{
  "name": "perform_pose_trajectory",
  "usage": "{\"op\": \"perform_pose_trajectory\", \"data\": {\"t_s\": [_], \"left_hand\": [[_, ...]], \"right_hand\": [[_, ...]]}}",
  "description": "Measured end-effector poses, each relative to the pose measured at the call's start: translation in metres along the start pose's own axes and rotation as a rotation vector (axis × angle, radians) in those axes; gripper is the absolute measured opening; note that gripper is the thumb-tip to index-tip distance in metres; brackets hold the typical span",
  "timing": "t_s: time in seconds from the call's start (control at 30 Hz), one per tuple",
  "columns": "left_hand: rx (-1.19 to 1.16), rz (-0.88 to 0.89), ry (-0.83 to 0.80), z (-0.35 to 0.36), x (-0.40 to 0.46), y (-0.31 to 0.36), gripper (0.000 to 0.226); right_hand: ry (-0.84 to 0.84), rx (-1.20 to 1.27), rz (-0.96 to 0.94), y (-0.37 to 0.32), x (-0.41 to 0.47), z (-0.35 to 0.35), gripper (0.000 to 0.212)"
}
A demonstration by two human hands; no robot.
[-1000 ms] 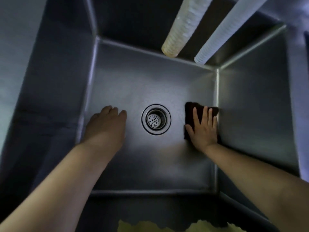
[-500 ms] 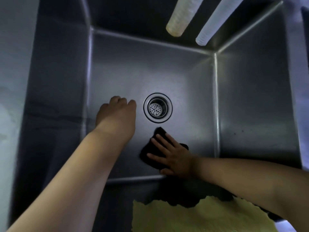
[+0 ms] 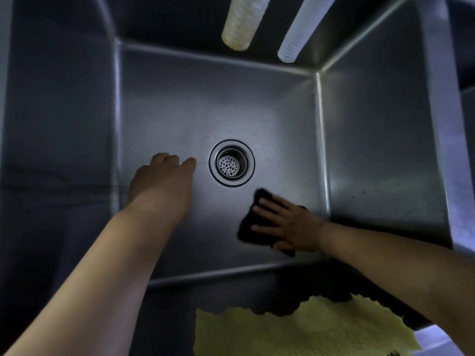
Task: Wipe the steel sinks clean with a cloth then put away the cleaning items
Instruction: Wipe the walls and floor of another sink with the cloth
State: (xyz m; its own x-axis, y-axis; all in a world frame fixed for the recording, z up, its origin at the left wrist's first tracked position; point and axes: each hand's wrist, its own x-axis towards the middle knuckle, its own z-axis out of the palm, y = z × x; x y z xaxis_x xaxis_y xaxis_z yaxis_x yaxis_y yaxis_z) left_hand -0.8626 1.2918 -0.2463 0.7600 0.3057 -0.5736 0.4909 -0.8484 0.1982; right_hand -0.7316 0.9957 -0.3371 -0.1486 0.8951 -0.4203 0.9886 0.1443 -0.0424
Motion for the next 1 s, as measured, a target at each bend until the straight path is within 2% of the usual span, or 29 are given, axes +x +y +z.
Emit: {"op": "perform_pose_trajectory", "data": {"t_s": [0.1,0.2,0.33,0.43,0.53,0.63,0.77,0.9,1.0], "left_hand": [[0.007,0.011,0.013,0.001,0.001,0.000,0.058],[0.024,0.015,0.017,0.002,0.001,0.000,0.057],[0.047,-0.022,0.021,0.007,0.004,-0.006,0.052],[0.061,-0.055,-0.007,0.008,0.006,-0.007,0.055],[0.007,-0.059,0.027,0.000,-0.001,-0.003,0.052],[-0.057,-0.031,0.181,-0.019,-0.020,-0.001,0.048],[-0.012,-0.019,0.377,-0.050,-0.063,-0.007,0.044],[0.082,0.152,0.554,-0.064,-0.125,-0.028,0.039],[0.151,0.215,0.656,-0.055,-0.169,-0.053,0.035]], "right_hand": [[-0.028,0.063,0.360,0.043,0.001,-0.003,0.080],[-0.072,0.134,0.690,0.092,0.021,-0.006,0.074],[-0.035,0.213,0.938,0.153,0.054,-0.018,0.071],[-0.038,0.287,1.045,0.168,0.066,-0.018,0.071],[-0.074,0.331,1.078,0.148,0.059,-0.018,0.071],[-0.100,0.302,0.986,0.112,0.030,-0.012,0.074],[-0.256,0.279,0.897,0.058,-0.005,-0.005,0.080],[-0.419,0.471,1.032,0.005,-0.012,0.000,0.088],[-0.485,0.620,1.177,-0.031,0.000,-0.006,0.100]]}}
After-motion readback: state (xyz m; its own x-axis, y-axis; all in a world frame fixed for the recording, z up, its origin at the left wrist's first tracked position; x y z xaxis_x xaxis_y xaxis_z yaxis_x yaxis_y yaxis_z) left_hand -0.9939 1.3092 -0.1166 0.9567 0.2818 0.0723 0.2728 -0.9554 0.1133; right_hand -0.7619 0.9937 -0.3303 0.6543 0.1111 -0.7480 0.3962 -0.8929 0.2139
